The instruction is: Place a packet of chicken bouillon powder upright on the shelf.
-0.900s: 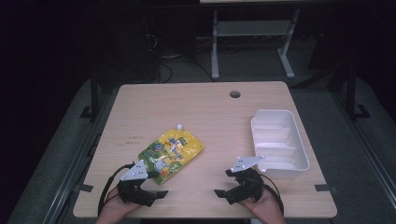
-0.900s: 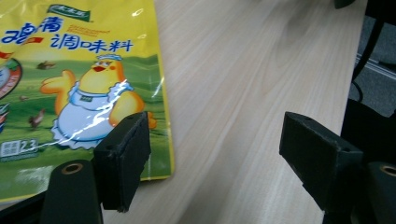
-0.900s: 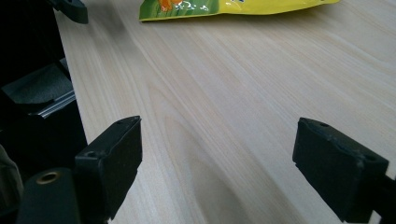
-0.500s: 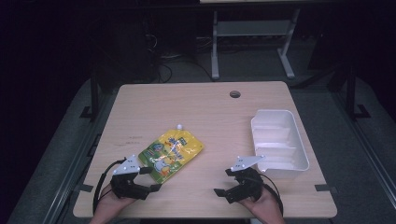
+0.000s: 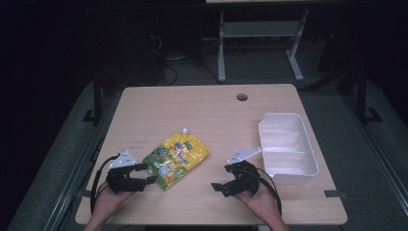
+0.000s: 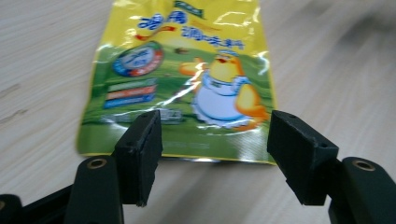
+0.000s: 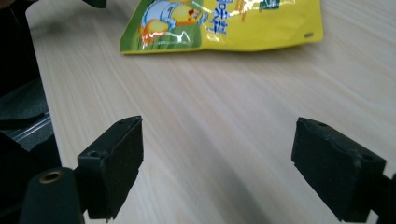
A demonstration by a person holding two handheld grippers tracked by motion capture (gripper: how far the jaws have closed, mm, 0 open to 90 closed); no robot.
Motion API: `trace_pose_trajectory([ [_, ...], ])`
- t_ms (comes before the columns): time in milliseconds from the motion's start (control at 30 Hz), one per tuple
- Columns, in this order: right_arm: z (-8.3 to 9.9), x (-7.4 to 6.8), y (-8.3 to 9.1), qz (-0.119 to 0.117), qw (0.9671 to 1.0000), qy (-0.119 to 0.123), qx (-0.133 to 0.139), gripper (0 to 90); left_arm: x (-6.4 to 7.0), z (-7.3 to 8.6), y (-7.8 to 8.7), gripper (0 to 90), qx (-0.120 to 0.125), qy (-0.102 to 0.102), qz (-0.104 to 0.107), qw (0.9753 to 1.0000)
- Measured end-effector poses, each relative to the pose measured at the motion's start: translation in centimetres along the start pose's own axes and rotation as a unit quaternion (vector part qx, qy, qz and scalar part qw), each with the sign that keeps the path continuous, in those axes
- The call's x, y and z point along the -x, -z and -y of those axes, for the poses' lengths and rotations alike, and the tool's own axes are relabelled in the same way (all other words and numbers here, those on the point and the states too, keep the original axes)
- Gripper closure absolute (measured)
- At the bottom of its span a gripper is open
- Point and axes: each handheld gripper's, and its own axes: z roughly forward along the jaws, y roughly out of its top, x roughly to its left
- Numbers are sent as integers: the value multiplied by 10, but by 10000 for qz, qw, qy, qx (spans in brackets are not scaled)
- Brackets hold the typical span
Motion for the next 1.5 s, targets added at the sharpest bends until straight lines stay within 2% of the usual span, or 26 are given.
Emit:
trace_pose_trajectory([
  [133,-14,5,-5,50,10000,-22,-1,175,-6,-1,-2,391,-20,93,-70,9999],
  [167,-24,9,-8,60,9999,-82,23,178,-9,-2,-2,400,-13,170,-73,9998],
  [300,-43,15,-13,116,9999,-100,-33,180,-13,-6,-4,440,-42,222,-84,9997],
  [333,-43,15,-13,116,9999,-100,-33,180,-13,-6,-4,450,-42,222,-84,9997],
  [433,-62,22,-19,170,9997,-124,-82,187,-17,-11,-10,480,-148,245,82,9996],
  [600,-79,29,-30,211,9996,-125,-141,200,-18,-16,-15,552,-153,156,14,9998],
  [633,-88,32,-36,244,9994,-114,-238,201,-18,-16,-17,572,-198,151,-40,9997],
  [833,-108,43,-55,322,9984,-184,-428,227,-18,-14,-22,638,-391,57,-140,9991],
  [867,-108,43,-55,322,9984,-184,-428,227,-18,-14,-22,643,-391,57,-140,9991],
  [900,-111,46,-61,368,9978,-236,-500,241,-18,-13,-27,645,-536,-2,-180,9984],
  [1000,-112,52,-69,398,9974,-343,-492,273,-17,-13,-27,648,-534,-44,-214,9983],
  [1133,-108,63,-82,437,9951,-557,-697,306,-17,-13,-28,661,-536,-71,-239,9982],
  [1367,-100,75,-92,320,9916,-893,-883,409,-17,-12,-28,668,-542,-81,-256,9982],
  [1500,-94,78,-97,87,9904,-1039,-912,479,-18,-10,-28,671,-461,-33,-241,9986],
])
